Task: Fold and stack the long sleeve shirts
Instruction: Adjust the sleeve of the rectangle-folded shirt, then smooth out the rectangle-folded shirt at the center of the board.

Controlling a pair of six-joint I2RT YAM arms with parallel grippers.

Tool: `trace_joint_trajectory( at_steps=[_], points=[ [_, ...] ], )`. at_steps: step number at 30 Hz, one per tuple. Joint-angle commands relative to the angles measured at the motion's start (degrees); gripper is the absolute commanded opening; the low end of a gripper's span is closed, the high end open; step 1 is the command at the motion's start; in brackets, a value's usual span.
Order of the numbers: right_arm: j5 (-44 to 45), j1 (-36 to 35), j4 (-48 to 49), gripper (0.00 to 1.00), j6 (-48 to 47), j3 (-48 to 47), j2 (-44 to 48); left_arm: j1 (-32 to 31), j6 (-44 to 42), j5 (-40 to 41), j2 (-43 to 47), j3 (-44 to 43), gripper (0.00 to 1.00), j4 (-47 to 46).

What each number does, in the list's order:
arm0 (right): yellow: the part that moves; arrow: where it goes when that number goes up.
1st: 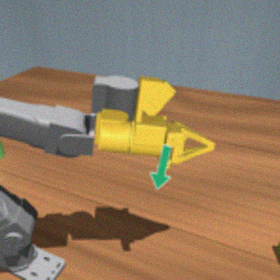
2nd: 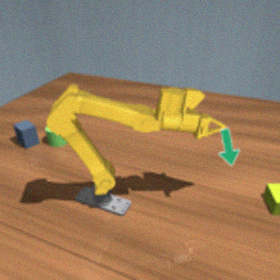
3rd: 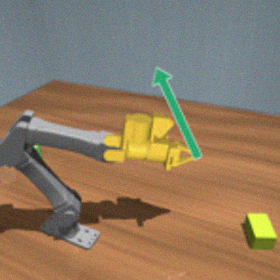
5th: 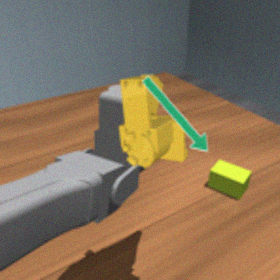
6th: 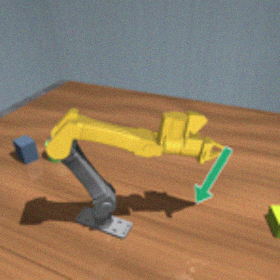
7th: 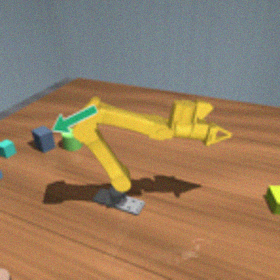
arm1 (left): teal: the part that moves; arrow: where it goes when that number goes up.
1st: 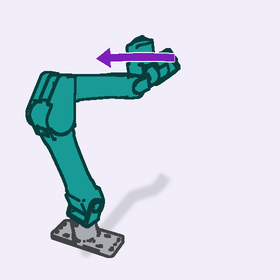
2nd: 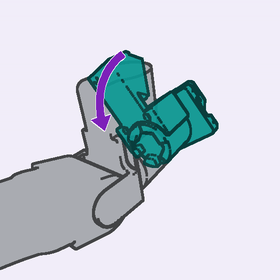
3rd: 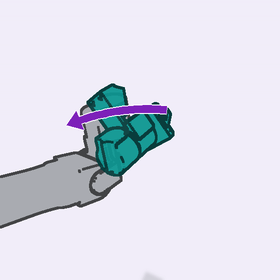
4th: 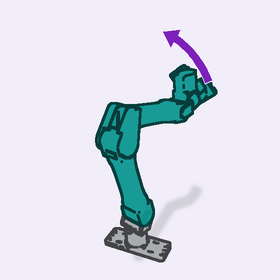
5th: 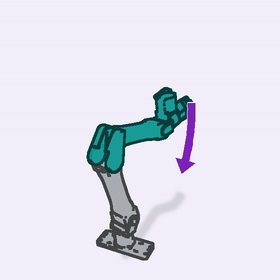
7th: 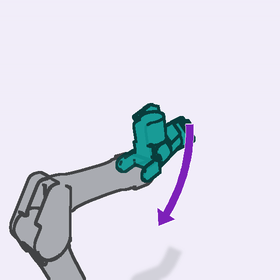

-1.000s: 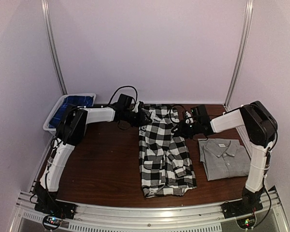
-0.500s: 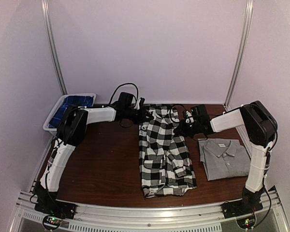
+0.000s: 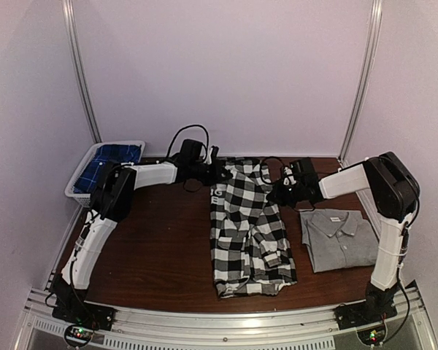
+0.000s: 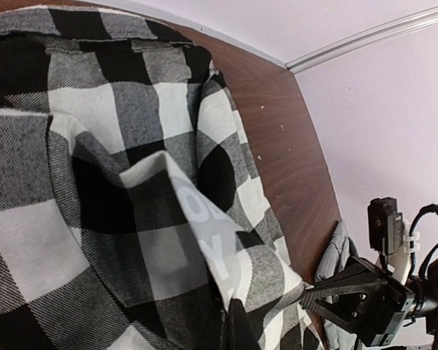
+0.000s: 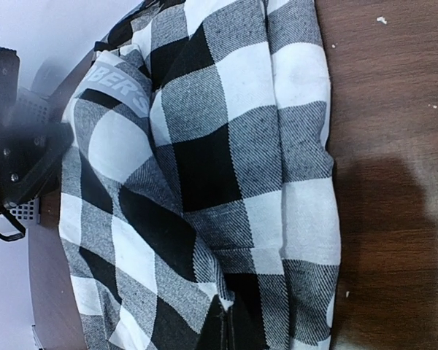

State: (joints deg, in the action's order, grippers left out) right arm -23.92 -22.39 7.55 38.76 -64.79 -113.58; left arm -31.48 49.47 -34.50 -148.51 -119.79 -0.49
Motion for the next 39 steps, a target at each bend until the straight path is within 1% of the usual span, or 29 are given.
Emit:
trace_joint_trajectory(
  at_steps=[1,4,5,7,10,12,13,15,17,20,24,28,31,35,38,39],
  points=[
    [2.7,1.6,0.6,0.00,-0.6,-0.8,0.3,1.0,-0.8,1.5,-1.6,-2.4,0.00,-1.0],
    [2.1,1.7,-0.4,0.00,-1.5,-2.2,-0.9,1.5,-1.1,1.8,-1.7,-2.9,0.00,0.0],
    [1.8,1.7,-0.6,0.00,-1.7,-2.5,-1.0,1.6,-1.3,1.7,-1.7,-3.1,0.02,0.2],
    [1.6,1.7,-1.0,0.01,-1.8,-2.5,-0.6,1.8,-2.0,1.6,-1.7,-3.6,0.14,1.0],
    [2.7,1.7,-2.3,0.10,-2.8,-2.4,0.9,1.9,-3.2,1.6,-1.6,-4.6,0.21,2.8],
    [4.4,1.7,-4.4,0.16,-3.8,-2.4,2.4,1.9,-4.1,2.1,-1.0,-5.2,0.29,3.8],
    [5.5,1.7,-5.2,0.19,-4.2,-2.3,3.3,2.0,-4.6,2.5,-0.5,-5.2,0.31,4.4],
    [8.0,1.6,-7.0,0.26,-5.3,-2.5,5.0,2.0,-5.6,3.6,0.9,-4.8,0.31,5.6],
    [10.5,1.5,-10.4,0.30,-6.3,-3.1,6.6,2.1,-6.8,4.7,2.9,-3.7,0.31,6.8],
    [12.3,0.5,-11.0,0.31,-7.5,-3.4,9.1,2.0,-7.7,5.0,6.2,-0.2,0.31,7.3],
    [8.7,-1.7,-9.2,0.31,-9.2,-5.2,8.6,1.5,-8.3,3.8,11.8,6.7,0.29,6.8],
    [1.9,-4.2,-7.7,0.29,-11.0,-9.5,3.7,0.2,-8.4,2.0,16.4,13.8,0.28,4.8],
    [-2.9,-5.3,-5.9,0.24,-11.5,-14.7,-1.4,-0.7,-7.3,-0.3,18.3,17.8,0.28,3.1],
    [-7.5,-5.7,-4.4,0.22,-10.3,-20.4,-7.8,-2.4,-6.1,-2.9,19.1,20.7,0.27,0.9],
    [-8.9,-5.6,-5.6,0.21,-10.1,-25.5,-12.2,-3.5,-5.4,-3.6,18.5,21.7,0.27,0.9],
    [-9.0,-5.4,-6.1,0.21,-10.1,-27.1,-13.7,-3.8,-5.1,-3.7,18.3,22.0,0.27,-0.8]
  ],
)
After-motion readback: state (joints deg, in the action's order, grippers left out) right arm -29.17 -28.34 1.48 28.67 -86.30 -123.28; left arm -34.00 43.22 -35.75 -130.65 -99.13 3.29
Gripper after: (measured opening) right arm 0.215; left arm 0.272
